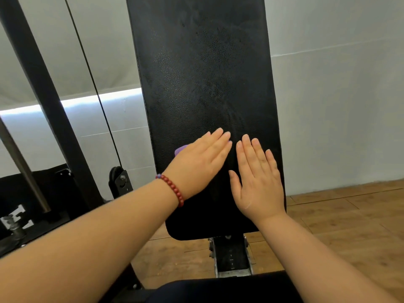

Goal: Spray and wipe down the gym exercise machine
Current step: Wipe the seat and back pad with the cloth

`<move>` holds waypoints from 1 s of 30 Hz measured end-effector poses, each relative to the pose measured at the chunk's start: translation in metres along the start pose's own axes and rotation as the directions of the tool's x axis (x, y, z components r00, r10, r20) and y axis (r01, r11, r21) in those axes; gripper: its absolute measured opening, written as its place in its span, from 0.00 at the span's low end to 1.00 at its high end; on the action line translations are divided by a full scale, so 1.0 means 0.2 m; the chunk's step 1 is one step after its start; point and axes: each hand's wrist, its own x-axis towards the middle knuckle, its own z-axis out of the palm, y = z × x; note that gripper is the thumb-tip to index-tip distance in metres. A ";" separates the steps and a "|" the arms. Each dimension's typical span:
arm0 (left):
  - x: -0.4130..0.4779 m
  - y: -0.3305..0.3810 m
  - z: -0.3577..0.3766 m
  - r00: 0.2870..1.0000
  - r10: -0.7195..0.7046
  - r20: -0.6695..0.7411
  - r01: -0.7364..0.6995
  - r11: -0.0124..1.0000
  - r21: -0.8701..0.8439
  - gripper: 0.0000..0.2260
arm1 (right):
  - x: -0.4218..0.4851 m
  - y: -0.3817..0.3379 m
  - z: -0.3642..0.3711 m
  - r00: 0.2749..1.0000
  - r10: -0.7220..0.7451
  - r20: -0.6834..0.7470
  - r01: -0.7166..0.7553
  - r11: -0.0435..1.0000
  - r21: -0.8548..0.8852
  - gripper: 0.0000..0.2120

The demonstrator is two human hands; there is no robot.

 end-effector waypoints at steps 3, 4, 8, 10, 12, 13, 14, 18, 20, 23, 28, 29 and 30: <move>0.03 -0.14 -0.01 0.997 -0.053 -0.050 0.054 0.998 0.022 0.18 | 0.00 -0.01 0.00 1.000 0.007 0.000 -0.007 1.000 0.002 0.27; 0.06 -0.17 -0.01 0.985 -0.152 -0.079 0.153 0.988 0.005 0.18 | 0.00 -0.01 -0.01 1.000 0.007 0.003 -0.007 1.000 0.003 0.27; 0.08 -0.04 0.04 0.964 -0.265 -0.019 0.265 0.962 0.067 0.20 | -0.01 0.00 0.00 1.000 0.005 -0.004 -0.005 1.000 0.009 0.27; 0.02 0.08 0.03 0.986 -0.161 0.052 0.156 0.984 0.084 0.23 | -0.01 0.00 0.00 1.000 -0.004 -0.006 0.004 1.000 0.011 0.27; -0.06 0.13 -0.01 0.994 -0.036 0.105 0.034 0.999 0.023 0.23 | -0.02 0.01 0.01 1.000 -0.009 -0.005 0.009 1.000 0.009 0.27; -0.09 0.13 -0.02 0.992 0.038 0.122 -0.036 0.999 -0.018 0.23 | -0.03 0.01 0.01 1.000 -0.009 -0.005 0.009 1.000 0.009 0.27; -0.10 0.09 -0.03 0.988 0.106 0.114 -0.103 0.994 -0.039 0.22 | -0.03 0.01 0.00 1.000 -0.008 -0.006 0.008 1.000 0.007 0.27; 0.00 -0.11 -0.02 0.999 -0.052 0.008 0.052 0.999 0.014 0.19 | -0.03 0.00 0.00 1.000 0.003 0.015 -0.003 1.000 0.000 0.28; 0.03 -0.10 -0.02 0.988 -0.154 0.017 0.154 0.988 0.019 0.19 | -0.04 0.00 0.00 1.000 0.008 0.023 -0.008 1.000 -0.004 0.28; -0.04 0.07 0.01 0.991 -0.109 0.077 0.109 0.994 0.003 0.21 | -0.05 0.00 0.00 1.000 0.003 0.026 -0.003 1.000 0.002 0.28; -0.15 0.08 -0.03 0.987 0.126 0.103 -0.121 0.991 -0.053 0.21 | -0.09 0.01 0.00 1.000 -0.009 0.021 0.009 1.000 -0.005 0.27; -0.13 0.03 -0.03 0.990 0.116 0.085 -0.113 0.993 -0.038 0.20 | -0.09 0.00 0.00 1.000 -0.007 0.017 0.007 1.000 -0.006 0.28; -0.10 -0.01 -0.03 0.997 0.051 0.052 -0.049 0.998 -0.036 0.19 | -0.10 0.00 0.00 1.000 -0.006 0.012 0.006 1.000 -0.009 0.28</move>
